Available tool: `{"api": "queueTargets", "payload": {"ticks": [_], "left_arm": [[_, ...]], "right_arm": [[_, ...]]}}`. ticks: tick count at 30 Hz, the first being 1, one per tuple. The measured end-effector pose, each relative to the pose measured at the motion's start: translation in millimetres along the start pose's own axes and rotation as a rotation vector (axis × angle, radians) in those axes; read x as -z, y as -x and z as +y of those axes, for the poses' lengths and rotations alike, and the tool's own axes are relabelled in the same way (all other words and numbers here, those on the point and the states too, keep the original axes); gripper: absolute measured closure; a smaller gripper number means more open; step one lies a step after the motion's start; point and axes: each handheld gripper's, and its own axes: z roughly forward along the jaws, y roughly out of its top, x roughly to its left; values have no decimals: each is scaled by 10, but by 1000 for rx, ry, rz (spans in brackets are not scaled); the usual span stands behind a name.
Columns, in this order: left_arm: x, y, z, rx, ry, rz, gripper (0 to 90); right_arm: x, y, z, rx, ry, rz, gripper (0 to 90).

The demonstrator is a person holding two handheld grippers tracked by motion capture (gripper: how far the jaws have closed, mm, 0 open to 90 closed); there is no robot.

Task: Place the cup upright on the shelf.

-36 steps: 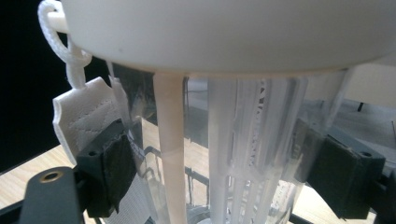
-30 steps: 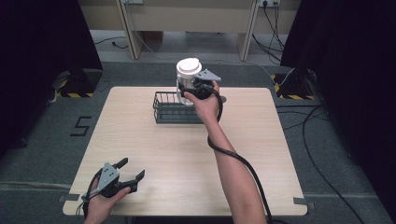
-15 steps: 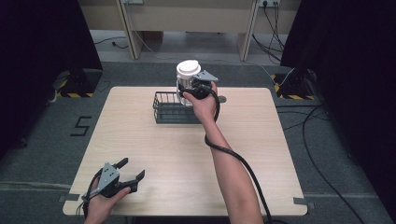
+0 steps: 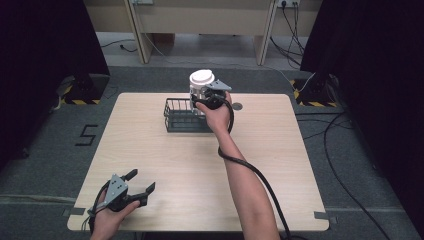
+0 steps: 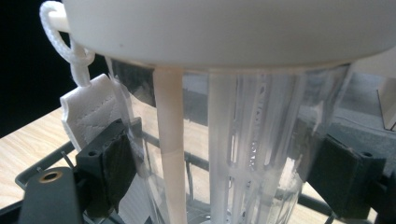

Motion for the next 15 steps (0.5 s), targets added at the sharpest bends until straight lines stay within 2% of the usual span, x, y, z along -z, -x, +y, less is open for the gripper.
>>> {"api": "queueTargets", "payload": {"ticks": [15], "left_arm": [[-1, 0, 0, -2, -1, -2, 175]], "right_arm": [[-73, -13, -106, 14, -27, -5, 173]]}}
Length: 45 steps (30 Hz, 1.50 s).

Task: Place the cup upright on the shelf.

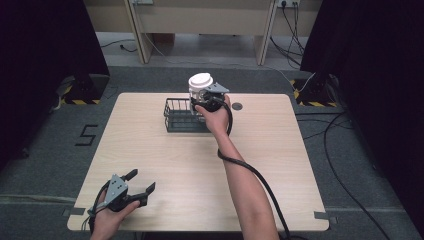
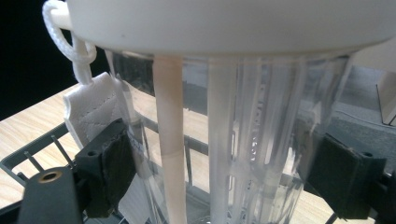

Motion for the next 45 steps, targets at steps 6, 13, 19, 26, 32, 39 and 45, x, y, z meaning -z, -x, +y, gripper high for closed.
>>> {"api": "queueTargets", "payload": {"ticks": [6, 13, 19, 26, 32, 39, 45], "left_arm": [[-2, 3, 0, 0, 0, -3, 176], [-7, 16, 1, 1, 0, -5, 175], [-9, 9, -1, 9, -1, -2, 176], [-18, 5, -5, 11, -1, -3, 176], [-8, 9, -2, 8, -1, -3, 175], [-12, 6, -4, 10, -3, 2, 175], [-13, 7, -4, 5, -8, 5, 175]], "right_arm": [[15, -19, -17, 13, 1, -6, 168], [75, -22, -17, 24, -28, -7, 154], [163, 16, -38, -1, -44, 10, 153], [269, 49, -24, 3, -39, 29, 152], [398, 77, -64, -11, -32, 30, 153], [602, 92, -78, 1, -28, 41, 157], [780, 130, -115, 2, -27, 54, 167]]}}
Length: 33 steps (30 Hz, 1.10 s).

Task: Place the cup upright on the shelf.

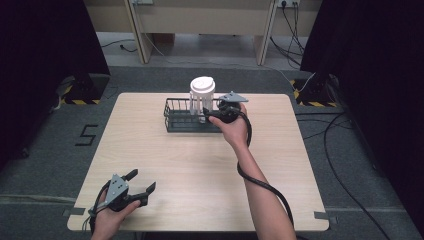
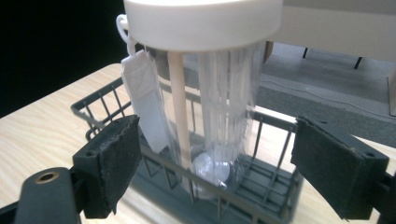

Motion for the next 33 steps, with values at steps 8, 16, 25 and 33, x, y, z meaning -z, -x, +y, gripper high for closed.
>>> {"api": "queueTargets", "payload": {"ticks": [8, 16, 25, 33], "left_arm": [[1, -4, -2, 0, -3, 3, 175], [-7, -1, -5, 7, -2, 2, 175], [-9, -6, -3, 10, -3, 8, 176], [-10, 13, 1, 2, -5, -2, 175]], "right_arm": [[231, 62, -44, 7, 12, -4, 247], [396, 67, -155, -11, 9, 10, 270], [488, 70, -326, -18, -23, 16, 313], [624, 81, -396, -20, -16, 8, 329]]}}
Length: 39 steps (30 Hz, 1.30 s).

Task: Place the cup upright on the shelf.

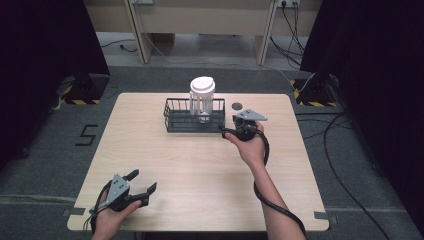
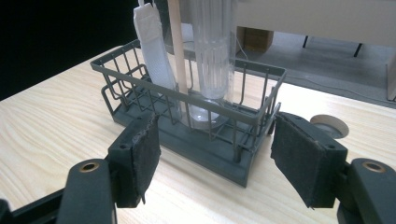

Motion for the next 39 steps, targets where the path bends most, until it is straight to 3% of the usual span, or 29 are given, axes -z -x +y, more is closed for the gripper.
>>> {"api": "queueTargets", "payload": {"ticks": [21, 29, 39], "left_arm": [[-3, 21, 8, -3, 3, -1, 175], [-4, 24, 8, -5, 4, -1, 174], [-4, 24, 7, -6, 3, 0, 174]], "right_arm": [[407, 91, -287, -2, 0, -38, 341], [615, 138, -495, -1, -17, -49, 339], [893, 199, -886, -16, -22, -68, 333]]}}
